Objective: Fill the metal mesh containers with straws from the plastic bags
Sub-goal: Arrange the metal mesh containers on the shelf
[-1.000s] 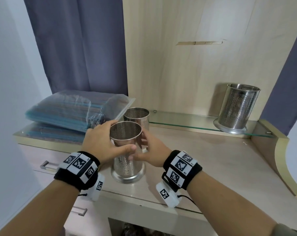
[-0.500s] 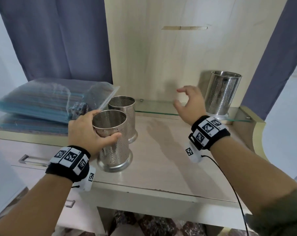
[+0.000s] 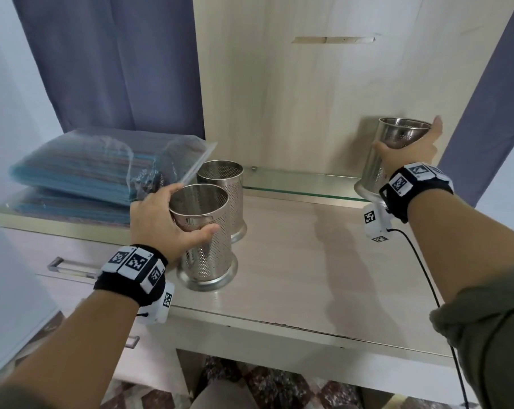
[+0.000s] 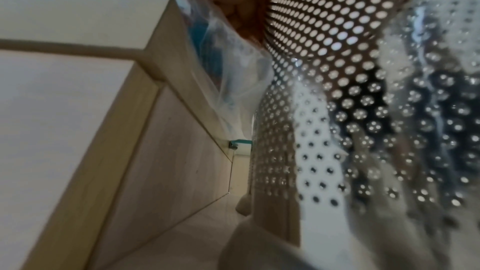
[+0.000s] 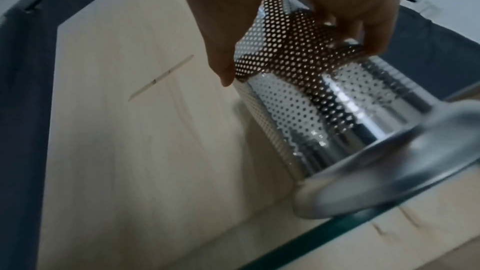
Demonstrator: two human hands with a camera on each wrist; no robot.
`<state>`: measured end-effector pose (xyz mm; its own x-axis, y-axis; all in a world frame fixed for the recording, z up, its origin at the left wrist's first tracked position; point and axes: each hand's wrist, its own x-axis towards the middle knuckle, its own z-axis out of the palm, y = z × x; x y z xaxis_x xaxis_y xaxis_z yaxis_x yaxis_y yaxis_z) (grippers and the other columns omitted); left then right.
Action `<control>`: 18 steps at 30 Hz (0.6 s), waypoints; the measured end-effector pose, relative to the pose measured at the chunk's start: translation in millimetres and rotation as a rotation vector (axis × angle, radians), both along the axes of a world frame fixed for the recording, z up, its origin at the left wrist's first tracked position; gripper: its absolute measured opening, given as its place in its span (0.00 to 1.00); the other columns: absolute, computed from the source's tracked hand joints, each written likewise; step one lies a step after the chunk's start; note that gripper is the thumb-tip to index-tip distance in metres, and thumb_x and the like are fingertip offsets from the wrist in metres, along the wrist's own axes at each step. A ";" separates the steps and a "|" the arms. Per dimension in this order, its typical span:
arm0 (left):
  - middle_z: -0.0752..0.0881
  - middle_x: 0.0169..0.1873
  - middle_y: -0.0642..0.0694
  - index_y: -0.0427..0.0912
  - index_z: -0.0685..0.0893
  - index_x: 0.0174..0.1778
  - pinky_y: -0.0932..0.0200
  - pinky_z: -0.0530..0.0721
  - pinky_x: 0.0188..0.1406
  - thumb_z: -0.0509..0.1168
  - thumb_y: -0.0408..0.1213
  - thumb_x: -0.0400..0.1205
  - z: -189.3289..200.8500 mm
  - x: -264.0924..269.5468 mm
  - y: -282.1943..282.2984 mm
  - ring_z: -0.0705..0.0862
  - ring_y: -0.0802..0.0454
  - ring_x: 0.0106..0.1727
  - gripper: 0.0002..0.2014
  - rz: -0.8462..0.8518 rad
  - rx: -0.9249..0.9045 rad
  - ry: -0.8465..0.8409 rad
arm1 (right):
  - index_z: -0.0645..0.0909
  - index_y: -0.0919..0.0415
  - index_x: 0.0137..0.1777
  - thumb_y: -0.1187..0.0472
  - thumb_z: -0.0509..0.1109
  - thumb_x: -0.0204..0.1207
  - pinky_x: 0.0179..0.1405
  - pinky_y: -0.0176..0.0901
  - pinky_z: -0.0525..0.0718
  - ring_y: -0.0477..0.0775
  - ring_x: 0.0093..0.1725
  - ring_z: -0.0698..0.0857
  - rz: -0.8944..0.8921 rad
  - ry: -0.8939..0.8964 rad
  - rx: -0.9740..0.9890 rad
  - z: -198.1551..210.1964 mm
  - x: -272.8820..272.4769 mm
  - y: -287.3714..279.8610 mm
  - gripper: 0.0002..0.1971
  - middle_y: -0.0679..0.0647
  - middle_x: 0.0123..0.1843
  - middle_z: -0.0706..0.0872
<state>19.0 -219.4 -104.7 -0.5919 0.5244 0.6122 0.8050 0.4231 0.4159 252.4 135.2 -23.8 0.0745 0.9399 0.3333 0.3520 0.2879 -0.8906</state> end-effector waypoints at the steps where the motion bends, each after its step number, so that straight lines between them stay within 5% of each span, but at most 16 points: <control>1: 0.87 0.56 0.48 0.44 0.79 0.68 0.48 0.68 0.64 0.65 0.77 0.54 -0.1 -0.1 0.2 0.83 0.46 0.57 0.52 -0.001 0.000 0.005 | 0.46 0.38 0.85 0.46 0.81 0.60 0.66 0.62 0.82 0.62 0.64 0.83 0.017 -0.001 0.008 -0.1 1.3 -0.2 0.58 0.56 0.73 0.74; 7: 0.87 0.57 0.46 0.43 0.79 0.68 0.47 0.69 0.65 0.65 0.76 0.54 -0.9 1.0 0.9 0.83 0.44 0.57 0.52 0.001 0.017 0.011 | 0.62 0.49 0.76 0.44 0.82 0.56 0.57 0.52 0.87 0.56 0.55 0.84 0.042 0.016 0.181 1.2 9.5 -20.8 0.49 0.56 0.66 0.77; 14: 0.86 0.57 0.44 0.43 0.78 0.69 0.46 0.67 0.67 0.64 0.75 0.53 1.3 5.8 0.1 0.82 0.42 0.58 0.53 0.001 0.019 -0.015 | 0.62 0.56 0.73 0.48 0.86 0.62 0.38 0.18 0.74 0.42 0.44 0.83 0.241 0.041 0.282 -28.6 40.7 -75.0 0.45 0.47 0.49 0.81; 18: 0.86 0.58 0.43 0.44 0.77 0.69 0.45 0.67 0.68 0.64 0.76 0.52 2.6 7.3 -0.4 0.82 0.41 0.59 0.53 -0.008 0.011 -0.037 | 0.63 0.54 0.72 0.51 0.88 0.58 0.50 0.32 0.81 0.51 0.54 0.85 0.273 -0.001 0.193 -60.5 55.8 -77.0 0.47 0.53 0.58 0.82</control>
<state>26.3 -219.9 -102.1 -0.6098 0.5228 0.5956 0.7925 0.4117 0.4500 308.2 58.1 -84.2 -0.1719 0.8444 0.5074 0.2397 0.5354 -0.8098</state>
